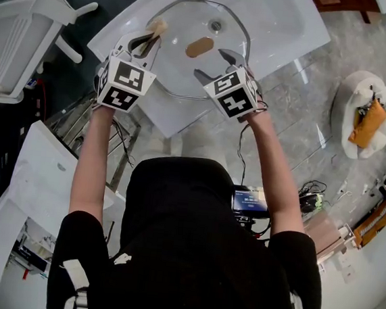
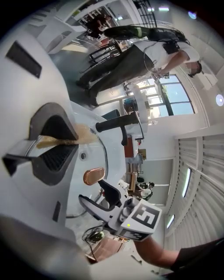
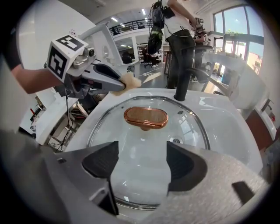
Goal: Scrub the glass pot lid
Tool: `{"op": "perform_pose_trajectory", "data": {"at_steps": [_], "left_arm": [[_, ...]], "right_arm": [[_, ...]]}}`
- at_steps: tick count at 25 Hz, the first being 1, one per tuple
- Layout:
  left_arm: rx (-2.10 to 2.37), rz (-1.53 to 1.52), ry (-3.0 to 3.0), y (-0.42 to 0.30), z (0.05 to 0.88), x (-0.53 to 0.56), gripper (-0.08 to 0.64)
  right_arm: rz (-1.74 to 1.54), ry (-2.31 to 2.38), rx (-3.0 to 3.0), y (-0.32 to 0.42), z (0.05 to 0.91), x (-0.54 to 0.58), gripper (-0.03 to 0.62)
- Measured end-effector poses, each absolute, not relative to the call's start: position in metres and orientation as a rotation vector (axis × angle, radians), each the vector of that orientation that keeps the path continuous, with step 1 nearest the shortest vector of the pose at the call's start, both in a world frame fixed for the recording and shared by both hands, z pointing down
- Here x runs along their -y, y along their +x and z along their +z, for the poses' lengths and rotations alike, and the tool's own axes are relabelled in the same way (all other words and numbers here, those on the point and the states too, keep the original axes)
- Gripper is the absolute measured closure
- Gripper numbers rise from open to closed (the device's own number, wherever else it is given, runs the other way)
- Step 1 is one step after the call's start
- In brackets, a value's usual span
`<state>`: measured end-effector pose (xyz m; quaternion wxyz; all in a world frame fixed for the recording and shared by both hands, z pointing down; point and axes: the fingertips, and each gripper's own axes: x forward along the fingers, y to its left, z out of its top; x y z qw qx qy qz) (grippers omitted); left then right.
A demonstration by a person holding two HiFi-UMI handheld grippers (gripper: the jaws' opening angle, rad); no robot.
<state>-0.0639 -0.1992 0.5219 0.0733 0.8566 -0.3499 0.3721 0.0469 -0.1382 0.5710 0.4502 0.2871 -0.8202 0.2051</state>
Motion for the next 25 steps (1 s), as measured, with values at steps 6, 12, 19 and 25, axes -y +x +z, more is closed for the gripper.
{"op": "perform_pose_trajectory", "data": {"at_steps": [6,12,19,25], "left_arm": [[0.938,1.248,2.61,-0.053,0.535,0.206,0.54],[0.847,1.333,2.622,-0.043,0.549,0.202,0.54],[0.796,1.386,2.62,-0.04,0.562,0.196,0.54],[0.786,1.392,2.615,-0.04,0.566,0.193,0.54]], "right_arm": [[0.507,0.706,2.027,0.047,0.571,0.138,0.276],[0.505,0.701,2.022,0.048,0.571,0.138,0.276],[0.502,0.7,2.025,0.048,0.571,0.139,0.276],[0.497,0.697,2.025,0.047,0.571,0.138,0.276]]}}
